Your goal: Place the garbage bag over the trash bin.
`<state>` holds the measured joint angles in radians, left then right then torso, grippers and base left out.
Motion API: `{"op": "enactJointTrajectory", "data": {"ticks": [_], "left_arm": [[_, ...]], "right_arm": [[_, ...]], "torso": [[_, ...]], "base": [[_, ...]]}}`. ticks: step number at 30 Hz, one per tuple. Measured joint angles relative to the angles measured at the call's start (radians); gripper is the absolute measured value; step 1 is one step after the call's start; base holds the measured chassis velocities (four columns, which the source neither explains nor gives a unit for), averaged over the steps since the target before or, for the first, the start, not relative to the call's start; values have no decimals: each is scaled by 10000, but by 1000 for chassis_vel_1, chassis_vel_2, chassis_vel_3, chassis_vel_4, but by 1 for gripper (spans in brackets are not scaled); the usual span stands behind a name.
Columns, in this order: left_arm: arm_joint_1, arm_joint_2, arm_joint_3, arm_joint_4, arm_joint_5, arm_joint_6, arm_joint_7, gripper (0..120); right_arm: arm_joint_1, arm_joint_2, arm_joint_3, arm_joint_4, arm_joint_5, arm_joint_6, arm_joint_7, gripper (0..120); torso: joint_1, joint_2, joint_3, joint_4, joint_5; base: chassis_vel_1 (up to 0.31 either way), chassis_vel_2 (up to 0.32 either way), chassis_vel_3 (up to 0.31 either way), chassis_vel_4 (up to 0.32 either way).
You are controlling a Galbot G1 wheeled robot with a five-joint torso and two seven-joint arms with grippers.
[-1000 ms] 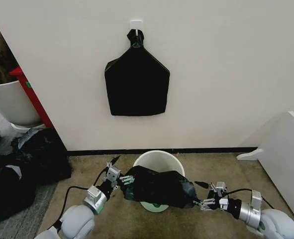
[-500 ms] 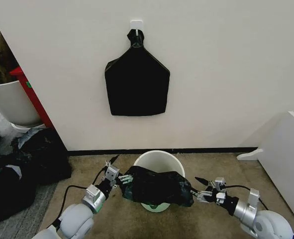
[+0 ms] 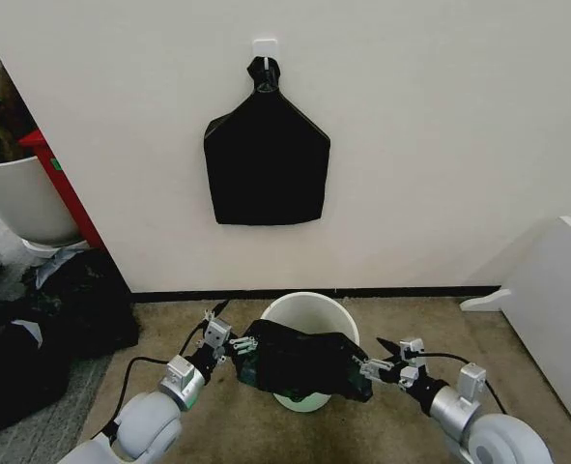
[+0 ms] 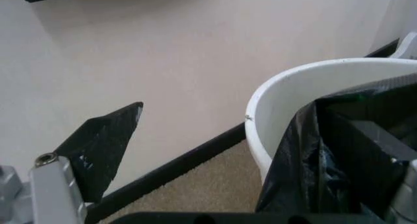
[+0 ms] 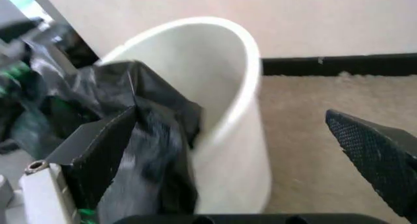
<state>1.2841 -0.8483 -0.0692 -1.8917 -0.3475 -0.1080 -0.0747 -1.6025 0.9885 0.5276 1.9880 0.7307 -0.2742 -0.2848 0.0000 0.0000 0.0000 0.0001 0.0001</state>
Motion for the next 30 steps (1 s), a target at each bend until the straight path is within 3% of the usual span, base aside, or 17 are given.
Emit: {"op": "enactJointTrajectory", "data": {"ticks": [12, 17, 30], "left_arm": [[-95, -41, 39, 60, -10, 0, 39, 100], [-23, -56, 3, 60, -5, -1, 42, 100], [-228, 10, -28, 253, -108, -31, 73, 100]], "right_arm": [[-666, 164, -68, 1272, 45, -340, 669, 100], [-633, 343, -290, 822, -1006, -389, 960, 100], [-151, 279, 78, -2, -812, -93, 1125, 100]], "torso": [[0, 0, 0, -1, -3], [0, 0, 0, -2, 0], [0, 0, 0, 0, -1]], "base": [[0, 0, 0, 0], [0, 0, 0, 0], [0, 0, 0, 0]]}}
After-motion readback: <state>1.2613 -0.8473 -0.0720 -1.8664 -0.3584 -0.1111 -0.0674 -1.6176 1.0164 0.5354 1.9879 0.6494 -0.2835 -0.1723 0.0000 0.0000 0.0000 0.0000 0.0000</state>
